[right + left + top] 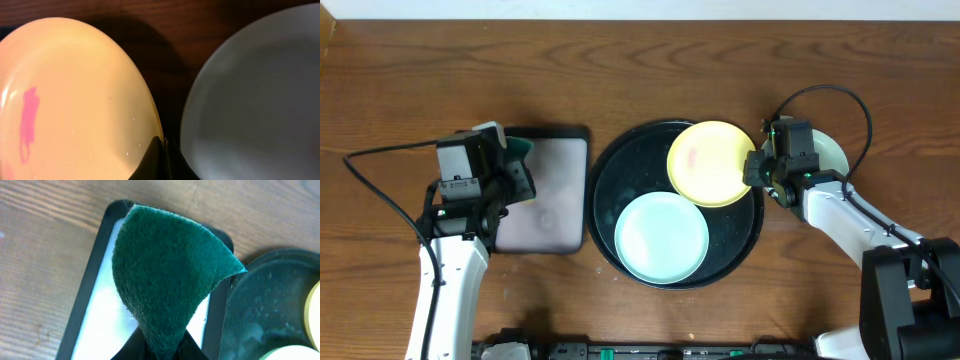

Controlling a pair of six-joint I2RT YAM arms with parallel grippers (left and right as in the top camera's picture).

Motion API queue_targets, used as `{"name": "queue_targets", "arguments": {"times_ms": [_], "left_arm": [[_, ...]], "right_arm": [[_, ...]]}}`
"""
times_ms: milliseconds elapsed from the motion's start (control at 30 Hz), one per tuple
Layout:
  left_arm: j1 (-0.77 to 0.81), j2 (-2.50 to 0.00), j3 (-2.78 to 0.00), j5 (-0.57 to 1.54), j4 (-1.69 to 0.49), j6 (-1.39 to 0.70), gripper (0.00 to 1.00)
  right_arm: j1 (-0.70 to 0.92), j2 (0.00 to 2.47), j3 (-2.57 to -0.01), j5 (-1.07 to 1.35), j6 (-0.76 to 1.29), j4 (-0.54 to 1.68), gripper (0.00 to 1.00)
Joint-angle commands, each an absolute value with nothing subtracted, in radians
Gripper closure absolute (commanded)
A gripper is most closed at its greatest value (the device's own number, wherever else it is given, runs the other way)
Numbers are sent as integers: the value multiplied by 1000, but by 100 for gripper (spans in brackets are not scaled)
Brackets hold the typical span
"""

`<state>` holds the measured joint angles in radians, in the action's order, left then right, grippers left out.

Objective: Clean dirty plates on tray and stack at the side
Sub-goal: 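Lift the green sponge out of the basin with the left gripper, then carry the sponge right over the yellow plate on the tray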

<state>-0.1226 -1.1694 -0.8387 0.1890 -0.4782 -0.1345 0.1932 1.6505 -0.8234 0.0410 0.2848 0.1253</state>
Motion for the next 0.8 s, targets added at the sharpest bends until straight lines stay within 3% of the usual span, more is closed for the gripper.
{"name": "queue_targets", "arguments": {"times_ms": [0,467,767], "left_arm": [[-125,-1170,-828,202,-457,-143,92],[-117,-1175,-971,202,-369,-182,93],[15,-1291,-1210,202,-457,-181,93]], "right_arm": [[198,1663,-822,84,291,119,99],[198,1663,-822,85,291,112,99],[207,1663,-822,88,291,112,99]]}}
